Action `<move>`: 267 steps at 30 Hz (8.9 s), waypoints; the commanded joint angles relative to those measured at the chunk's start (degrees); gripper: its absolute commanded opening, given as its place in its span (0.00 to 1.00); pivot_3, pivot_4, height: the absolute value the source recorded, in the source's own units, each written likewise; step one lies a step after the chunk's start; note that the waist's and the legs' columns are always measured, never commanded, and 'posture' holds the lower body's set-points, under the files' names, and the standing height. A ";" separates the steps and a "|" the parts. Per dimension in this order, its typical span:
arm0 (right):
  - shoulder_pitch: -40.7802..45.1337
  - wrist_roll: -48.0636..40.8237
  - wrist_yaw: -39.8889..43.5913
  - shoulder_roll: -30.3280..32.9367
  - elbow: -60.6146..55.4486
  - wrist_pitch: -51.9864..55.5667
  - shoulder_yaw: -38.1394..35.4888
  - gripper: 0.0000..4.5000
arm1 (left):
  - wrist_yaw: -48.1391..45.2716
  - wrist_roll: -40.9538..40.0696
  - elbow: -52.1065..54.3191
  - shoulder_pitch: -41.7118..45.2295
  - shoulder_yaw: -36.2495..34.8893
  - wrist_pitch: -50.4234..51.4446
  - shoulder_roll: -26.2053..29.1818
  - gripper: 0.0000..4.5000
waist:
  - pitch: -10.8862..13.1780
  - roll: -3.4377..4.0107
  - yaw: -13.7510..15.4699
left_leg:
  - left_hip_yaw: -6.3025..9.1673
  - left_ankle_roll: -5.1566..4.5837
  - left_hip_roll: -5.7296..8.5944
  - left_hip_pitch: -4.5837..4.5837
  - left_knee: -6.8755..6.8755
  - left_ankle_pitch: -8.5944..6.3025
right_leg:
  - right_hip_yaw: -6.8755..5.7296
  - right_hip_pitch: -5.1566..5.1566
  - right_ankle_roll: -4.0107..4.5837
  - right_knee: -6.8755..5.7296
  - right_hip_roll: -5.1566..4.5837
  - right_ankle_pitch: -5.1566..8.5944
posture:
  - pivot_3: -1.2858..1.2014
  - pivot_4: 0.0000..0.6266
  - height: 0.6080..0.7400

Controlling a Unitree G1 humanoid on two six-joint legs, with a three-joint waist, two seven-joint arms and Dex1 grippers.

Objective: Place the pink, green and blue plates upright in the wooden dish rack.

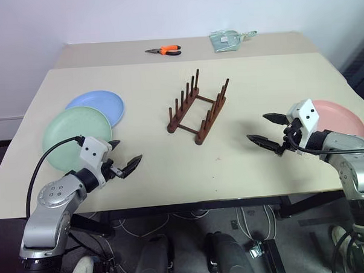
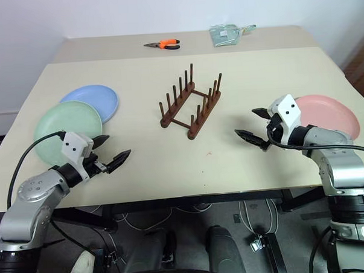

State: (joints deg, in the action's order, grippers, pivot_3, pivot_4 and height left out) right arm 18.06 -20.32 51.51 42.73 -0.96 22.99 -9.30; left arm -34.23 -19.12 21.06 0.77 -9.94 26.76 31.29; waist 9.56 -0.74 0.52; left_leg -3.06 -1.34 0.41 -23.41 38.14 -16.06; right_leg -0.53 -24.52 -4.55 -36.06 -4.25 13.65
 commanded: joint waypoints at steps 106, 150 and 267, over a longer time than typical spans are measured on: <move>3.86 22.95 -20.50 -1.35 7.78 -5.94 6.48 0.50 | 8.55 25.83 -30.08 29.74 28.88 -3.90 -15.97 0.16 | -0.09 0.15 -0.10 | 0.00 -0.55 0.06 -0.05 0.91 -0.20 | -0.36 0.60 -0.44 -0.10 -0.12 -0.15 | 0.52 0.24 1.00; 26.25 -40.37 -18.83 -4.81 -3.03 31.20 -16.25 0.03 | -7.00 11.01 -9.00 23.07 23.06 -3.97 -9.81 0.16 | 0.05 0.68 0.08 | 0.01 -0.65 0.11 -0.32 0.90 -0.31 | -0.37 0.37 -0.39 0.02 -0.46 -0.04 | 0.52 0.24 1.00; 26.53 25.81 -17.21 -13.57 0.22 -28.76 16.92 0.00 | 43.72 -7.55 6.03 40.88 -22.38 24.96 -17.14 0.52 | 0.18 -0.16 -1.01 | 0.21 0.16 0.10 -0.82 0.90 0.19 | -1.05 -0.07 -0.68 -0.04 -0.19 -0.28 | 0.52 0.24 1.00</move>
State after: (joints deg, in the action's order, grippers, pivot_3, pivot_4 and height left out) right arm 43.65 15.15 33.15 30.39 3.99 -12.23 13.95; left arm 12.23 -30.79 28.56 44.54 -34.71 54.49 11.28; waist 9.73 -0.90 -0.49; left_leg -2.86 -1.13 0.49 -24.18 38.93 -15.84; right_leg -1.58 -24.59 -5.22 -36.14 -4.41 13.38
